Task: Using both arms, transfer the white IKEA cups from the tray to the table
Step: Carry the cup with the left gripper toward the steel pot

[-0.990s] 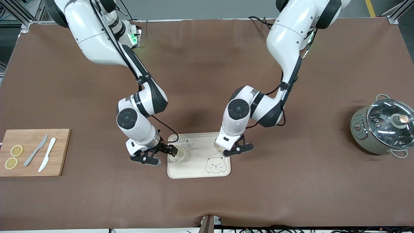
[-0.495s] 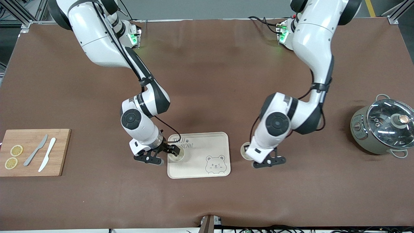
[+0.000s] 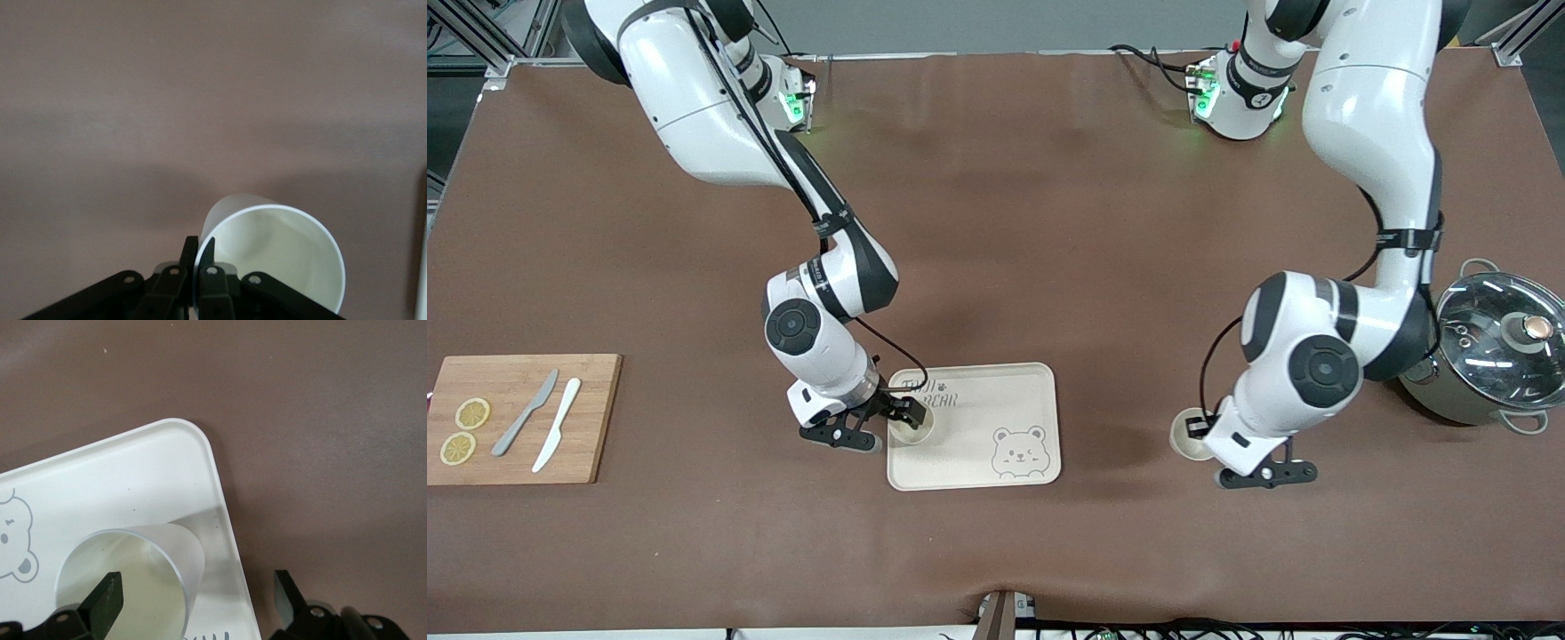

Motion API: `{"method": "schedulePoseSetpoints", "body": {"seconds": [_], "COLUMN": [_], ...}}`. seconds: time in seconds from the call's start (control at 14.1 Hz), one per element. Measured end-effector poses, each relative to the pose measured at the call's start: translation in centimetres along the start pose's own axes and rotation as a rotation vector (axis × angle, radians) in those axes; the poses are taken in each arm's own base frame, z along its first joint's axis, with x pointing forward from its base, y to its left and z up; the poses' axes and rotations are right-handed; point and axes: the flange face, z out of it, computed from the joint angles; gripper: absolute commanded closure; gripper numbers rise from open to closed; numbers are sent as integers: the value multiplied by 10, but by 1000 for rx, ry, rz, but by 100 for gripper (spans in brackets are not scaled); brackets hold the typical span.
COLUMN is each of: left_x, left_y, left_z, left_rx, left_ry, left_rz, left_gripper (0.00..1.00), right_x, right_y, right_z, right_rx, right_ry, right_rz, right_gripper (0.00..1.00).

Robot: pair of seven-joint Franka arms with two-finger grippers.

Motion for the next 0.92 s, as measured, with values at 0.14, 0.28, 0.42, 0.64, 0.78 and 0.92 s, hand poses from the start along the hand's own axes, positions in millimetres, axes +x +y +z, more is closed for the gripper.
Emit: {"method": "schedulePoseSetpoints", "body": {"seconds": [0.14,0.28,0.42,0.64,0.78,0.92], "left_x": [10,17,20,19,17,15], "left_y": [-44,-94,-136,-172,-175,-171], "left_z": [1,6,12,29,48,69], "left_rx": [0,-11,-22,-39,-40,-43], "left_ry": [-6,-17,-28,-54,-77,-99], "left_rz": [49,87,112,132,132,135], "left_gripper": [100,100,100,100,100,100], "right_x": [0,0,-1,-1,-2,-2], "right_y": [0,0,1,1,2,2], "right_z": [0,1,2,5,7,8], "right_rx": [0,-1,-2,-4,-5,-5], "right_ry": [0,-1,-2,-5,-6,-7], "right_rz": [5,7,7,8,8,9], "right_gripper": [10,16,29,42,55,70]}}
